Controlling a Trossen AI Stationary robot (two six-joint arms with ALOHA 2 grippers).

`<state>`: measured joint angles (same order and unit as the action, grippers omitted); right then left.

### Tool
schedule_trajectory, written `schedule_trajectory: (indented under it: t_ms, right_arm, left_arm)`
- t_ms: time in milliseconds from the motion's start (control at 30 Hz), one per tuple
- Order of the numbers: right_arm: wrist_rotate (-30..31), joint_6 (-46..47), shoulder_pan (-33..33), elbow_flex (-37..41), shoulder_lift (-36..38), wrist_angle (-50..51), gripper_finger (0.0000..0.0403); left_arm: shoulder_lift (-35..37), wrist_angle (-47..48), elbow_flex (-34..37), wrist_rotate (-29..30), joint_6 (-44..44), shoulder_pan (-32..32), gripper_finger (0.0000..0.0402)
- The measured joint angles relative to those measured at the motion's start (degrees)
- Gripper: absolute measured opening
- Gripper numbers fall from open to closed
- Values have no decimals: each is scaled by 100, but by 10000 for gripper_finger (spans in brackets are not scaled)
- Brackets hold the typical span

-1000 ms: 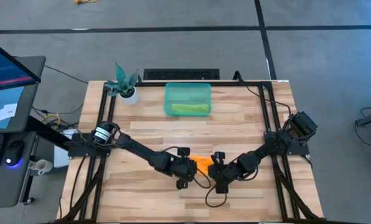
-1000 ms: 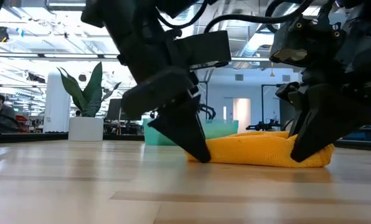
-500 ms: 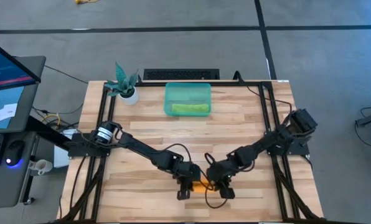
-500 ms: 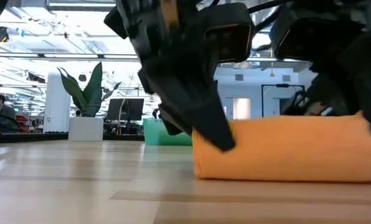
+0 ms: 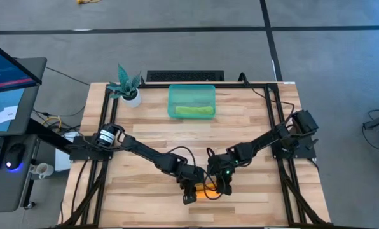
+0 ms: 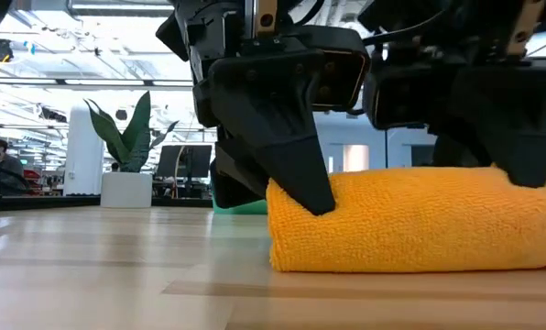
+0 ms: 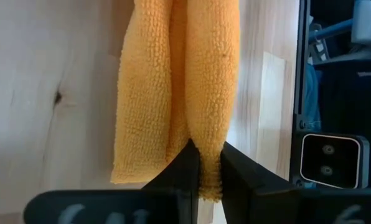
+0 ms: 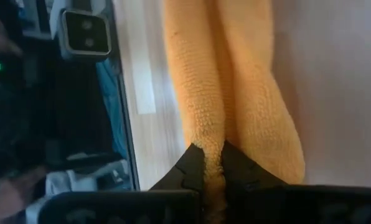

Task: Roll microfiber towels into tight, uniform cylinder then place into a basket
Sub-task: Roll the orange towel

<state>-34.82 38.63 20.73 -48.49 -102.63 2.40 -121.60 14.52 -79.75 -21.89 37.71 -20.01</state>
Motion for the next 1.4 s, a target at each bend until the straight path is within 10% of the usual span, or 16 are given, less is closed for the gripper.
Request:
schedule_trajectory:
  t_ms: [467, 1033, 1400]
  right_arm:
    - [108, 341, -56, 7, 7, 73, 40]
    - [101, 176, -157, 22, 20, 465, 40]
    - [165, 209, -407, 11, 20, 445, 40]
  left_arm:
    - [2, 50, 2, 234, -218, -2, 36]
    - [64, 637, 9, 570, -1210, -108, 150]
    - [501, 158, 14, 2966, -2670, -1027, 114]
